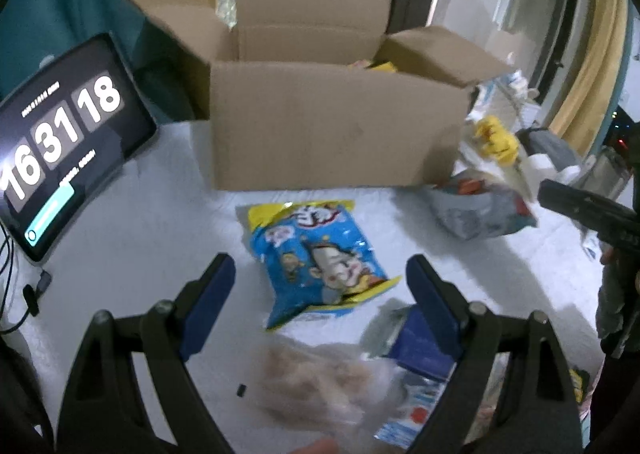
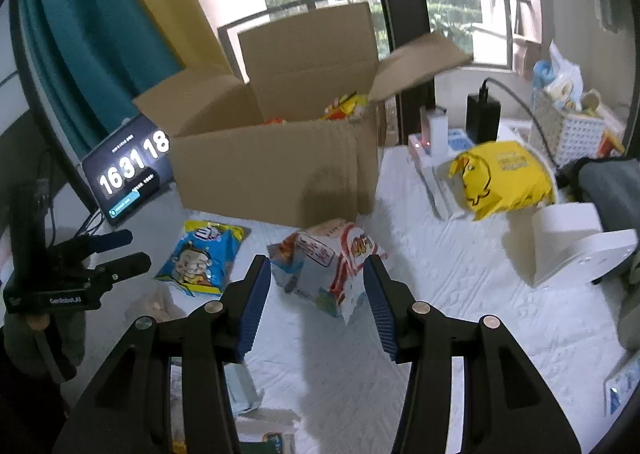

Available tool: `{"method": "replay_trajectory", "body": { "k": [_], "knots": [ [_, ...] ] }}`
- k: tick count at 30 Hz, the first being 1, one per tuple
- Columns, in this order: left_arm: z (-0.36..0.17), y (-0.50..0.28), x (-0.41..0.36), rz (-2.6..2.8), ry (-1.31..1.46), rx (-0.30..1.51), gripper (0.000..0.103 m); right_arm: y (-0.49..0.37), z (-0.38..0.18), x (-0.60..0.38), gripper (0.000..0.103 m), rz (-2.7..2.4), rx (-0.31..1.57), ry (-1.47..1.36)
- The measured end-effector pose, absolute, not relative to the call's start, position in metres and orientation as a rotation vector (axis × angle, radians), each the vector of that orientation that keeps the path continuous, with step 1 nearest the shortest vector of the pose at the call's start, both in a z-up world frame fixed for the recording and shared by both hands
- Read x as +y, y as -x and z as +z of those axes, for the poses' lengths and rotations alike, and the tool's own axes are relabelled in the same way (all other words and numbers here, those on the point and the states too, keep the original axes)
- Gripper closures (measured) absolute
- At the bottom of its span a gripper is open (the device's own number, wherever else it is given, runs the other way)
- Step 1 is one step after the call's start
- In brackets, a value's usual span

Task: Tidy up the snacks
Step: 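Withdraw both grippers from the box toward the remaining snacks, then grasp the white-and-red bag with the right gripper while the left grasps the blue chip bag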

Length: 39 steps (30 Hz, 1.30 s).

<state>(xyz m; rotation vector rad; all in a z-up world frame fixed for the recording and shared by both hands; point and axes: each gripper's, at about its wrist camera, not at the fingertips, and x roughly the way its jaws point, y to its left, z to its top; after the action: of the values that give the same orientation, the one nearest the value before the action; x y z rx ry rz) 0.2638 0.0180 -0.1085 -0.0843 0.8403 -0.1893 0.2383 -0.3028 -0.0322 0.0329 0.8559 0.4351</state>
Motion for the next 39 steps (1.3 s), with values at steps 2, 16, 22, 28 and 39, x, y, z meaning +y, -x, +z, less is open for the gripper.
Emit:
{"method": "replay_trajectory", "body": {
  "k": [2,16,22,28,39],
  "knots": [
    [-0.119,-0.273,0.020,-0.186,0.087,0.873,0.015,-0.245,-0.041,-0.303,0.052,0.440,0.873,-0.041],
    [-0.164,-0.307,0.022,-0.227,0.130,1.014,0.021,-0.280,-0.086,-0.298,0.052,0.492,0.974,-0.089],
    [-0.164,-0.303,0.017,-0.267,0.109,1.007,0.043,-0.281,-0.091,-0.293,0.056,0.521,0.968,-0.087],
    [-0.159,-0.293,0.013,-0.296,0.100,0.989,0.047,-0.277,-0.087,-0.294,0.065,0.525,0.958,-0.081],
    [-0.123,-0.257,0.019,-0.322,0.107,0.901,0.047,-0.248,-0.052,-0.282,0.066,0.574,0.885,-0.044]
  ]
}}
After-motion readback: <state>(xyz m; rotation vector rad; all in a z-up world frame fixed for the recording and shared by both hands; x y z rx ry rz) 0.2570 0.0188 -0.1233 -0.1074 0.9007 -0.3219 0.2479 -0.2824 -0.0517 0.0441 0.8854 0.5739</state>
